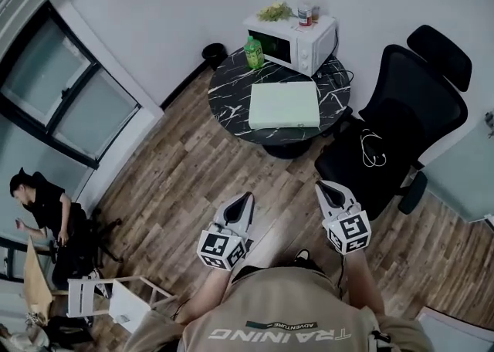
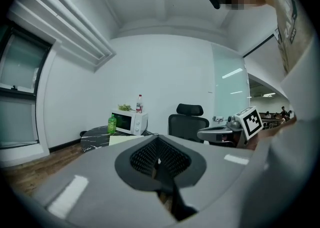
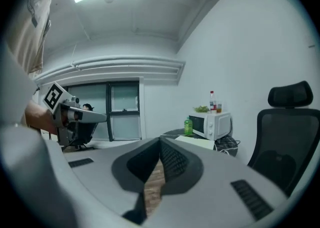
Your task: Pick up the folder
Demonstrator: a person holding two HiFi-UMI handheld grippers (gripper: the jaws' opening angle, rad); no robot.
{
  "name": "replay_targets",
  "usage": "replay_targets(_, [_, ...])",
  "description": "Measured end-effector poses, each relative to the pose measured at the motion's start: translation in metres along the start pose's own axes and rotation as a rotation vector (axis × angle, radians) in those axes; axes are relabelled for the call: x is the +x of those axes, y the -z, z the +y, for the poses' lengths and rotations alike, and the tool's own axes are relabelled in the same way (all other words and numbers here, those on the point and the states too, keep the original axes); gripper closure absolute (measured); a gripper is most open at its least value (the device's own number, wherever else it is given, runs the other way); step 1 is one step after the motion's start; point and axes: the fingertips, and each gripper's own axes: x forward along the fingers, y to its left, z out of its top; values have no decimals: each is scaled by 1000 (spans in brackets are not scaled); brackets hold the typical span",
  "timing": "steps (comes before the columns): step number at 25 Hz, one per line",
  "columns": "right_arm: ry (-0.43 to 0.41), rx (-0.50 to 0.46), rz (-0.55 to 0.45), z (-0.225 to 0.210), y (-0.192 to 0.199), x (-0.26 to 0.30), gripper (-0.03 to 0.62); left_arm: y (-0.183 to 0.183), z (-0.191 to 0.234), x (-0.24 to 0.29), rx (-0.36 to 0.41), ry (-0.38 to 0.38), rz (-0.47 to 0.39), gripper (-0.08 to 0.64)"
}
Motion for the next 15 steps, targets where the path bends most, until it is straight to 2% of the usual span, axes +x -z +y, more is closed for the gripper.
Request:
replay_targets(4, [-1,77,-2,-38,12,15,583,3,6,30,-37,-42,11,554])
replay_targets(7, [-21,100,18,-50,21,30,583,9,15,46,-19,-54,35,554])
replay_targets(11, [-12,107,6,-61,17,54,583,12,31,74,4,-27,43,554])
replay_targets(15, [12,86,21,-66,5,86,583,-2,54,101,-4,20,4,554])
